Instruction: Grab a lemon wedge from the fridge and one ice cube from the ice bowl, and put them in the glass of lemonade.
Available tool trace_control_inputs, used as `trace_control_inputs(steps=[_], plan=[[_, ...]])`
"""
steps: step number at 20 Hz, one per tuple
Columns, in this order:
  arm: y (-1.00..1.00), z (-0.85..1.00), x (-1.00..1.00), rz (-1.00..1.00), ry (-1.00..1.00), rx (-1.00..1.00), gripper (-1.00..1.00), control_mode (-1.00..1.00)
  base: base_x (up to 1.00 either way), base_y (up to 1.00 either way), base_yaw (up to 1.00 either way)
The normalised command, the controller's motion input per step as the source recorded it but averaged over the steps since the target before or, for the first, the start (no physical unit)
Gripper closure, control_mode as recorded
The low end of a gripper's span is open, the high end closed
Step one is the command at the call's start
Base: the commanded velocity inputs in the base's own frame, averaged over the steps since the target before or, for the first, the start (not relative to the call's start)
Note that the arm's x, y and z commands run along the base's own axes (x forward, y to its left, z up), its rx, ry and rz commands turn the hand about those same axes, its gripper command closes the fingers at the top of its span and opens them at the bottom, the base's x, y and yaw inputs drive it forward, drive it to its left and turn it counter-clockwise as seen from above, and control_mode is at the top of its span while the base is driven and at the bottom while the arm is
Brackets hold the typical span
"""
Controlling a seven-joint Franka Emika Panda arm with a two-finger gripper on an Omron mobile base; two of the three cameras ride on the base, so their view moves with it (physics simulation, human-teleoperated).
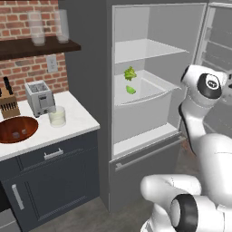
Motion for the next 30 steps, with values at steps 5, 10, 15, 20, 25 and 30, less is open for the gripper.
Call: trace_control_inputs(steps=[5, 10, 15, 20, 25, 30], plan=[[0.75, 0.4, -0.2, 0.26, -0.01, -0.06, -1.0, -1.0, 0.0, 0.0, 0.0], [0.85, 0.03, 0.0, 0.24, -0.03, 0.2, -1.0, -1.0, 0.0, 0.0, 0.0], [0.7, 0.0, 0.03, 0.24, -0.08, 0.49, -1.0, -1.0, 0.0, 0.0, 0.0], [0.63, 0.0, 0.09, 0.28, -0.04, 0.6, -1.0, -1.0, 0.0, 0.0, 0.0], [0.53, -0.17, 0.15, 0.32, 0.0, 0.63, -1.0, -1.0, 0.0, 0.0, 0.0], [0.39, -0.64, 0.04, 0.32, -0.04, 0.58, -1.0, -1.0, 0.0, 0.0, 0.0]])
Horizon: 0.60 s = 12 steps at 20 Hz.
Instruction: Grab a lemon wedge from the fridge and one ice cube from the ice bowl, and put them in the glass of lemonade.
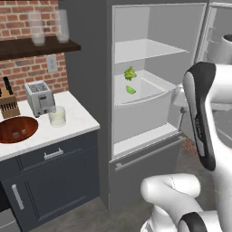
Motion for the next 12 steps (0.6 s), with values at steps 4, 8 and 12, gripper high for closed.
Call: trace_control_inputs(steps=[4, 8, 12], plan=[[0.29, -0.79, -0.05, 0.26, -0.2, 0.39, -1.0, -1.0, 0.0, 0.0, 0.0], [0.15, 0.02, -0.18, 0.03, -0.03, 0.0, -1.0, -1.0, 0.0, 0.0, 0.0], [0.19, 0.02, -0.2, 0.0, 0.0, -0.18, -1.0, -1.0, 0.0, 0.0, 0.0]])
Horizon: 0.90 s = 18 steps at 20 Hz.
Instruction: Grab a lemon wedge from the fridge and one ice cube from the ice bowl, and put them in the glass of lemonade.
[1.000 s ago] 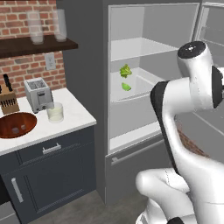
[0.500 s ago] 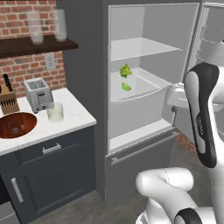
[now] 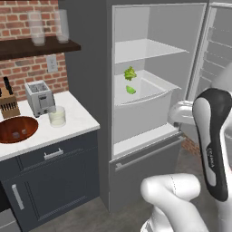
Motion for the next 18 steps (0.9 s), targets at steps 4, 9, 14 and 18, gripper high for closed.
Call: trace_control_inputs(steps=[4, 9, 14, 18], plan=[[0.04, 0.0, -0.52, -0.03, -0.13, -0.14, -1.0, -1.0, 0.0, 0.0, 0.0], [-0.01, 0.0, -0.53, -0.08, -0.08, -0.01, -1.0, -1.0, 0.0, 0.0, 0.0], [-0.15, 0.0, -0.03, -0.04, 0.0, 0.0, -1.0, -1.0, 0.0, 0.0, 0.0], [0.0, 0.0, -0.15, 0.0, -0.07, 0.0, -1.0, -1.0, 0.0, 0.0, 0.0]])
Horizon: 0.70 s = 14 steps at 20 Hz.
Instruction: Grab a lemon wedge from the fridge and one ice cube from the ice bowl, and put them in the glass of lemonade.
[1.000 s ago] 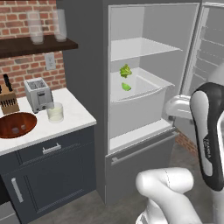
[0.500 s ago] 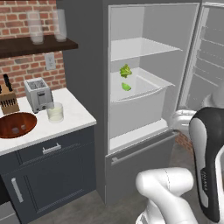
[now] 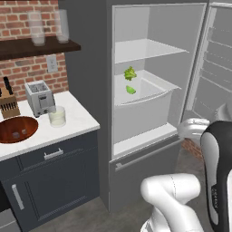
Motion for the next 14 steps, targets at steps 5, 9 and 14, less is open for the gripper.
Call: trace_control_inputs(steps=[5, 9, 14], plan=[[0.0, 0.01, 0.0, 0.0, -0.12, 0.01, -1.0, -1.0, 0.0, 0.0, 0.0], [0.0, 0.0, 0.18, 0.0, -0.04, 0.0, -1.0, -1.0, 0.0, 0.0, 0.0], [-0.02, -0.02, 0.24, 0.0, -0.01, 0.0, -1.0, -1.0, 0.0, 0.0, 0.0]])
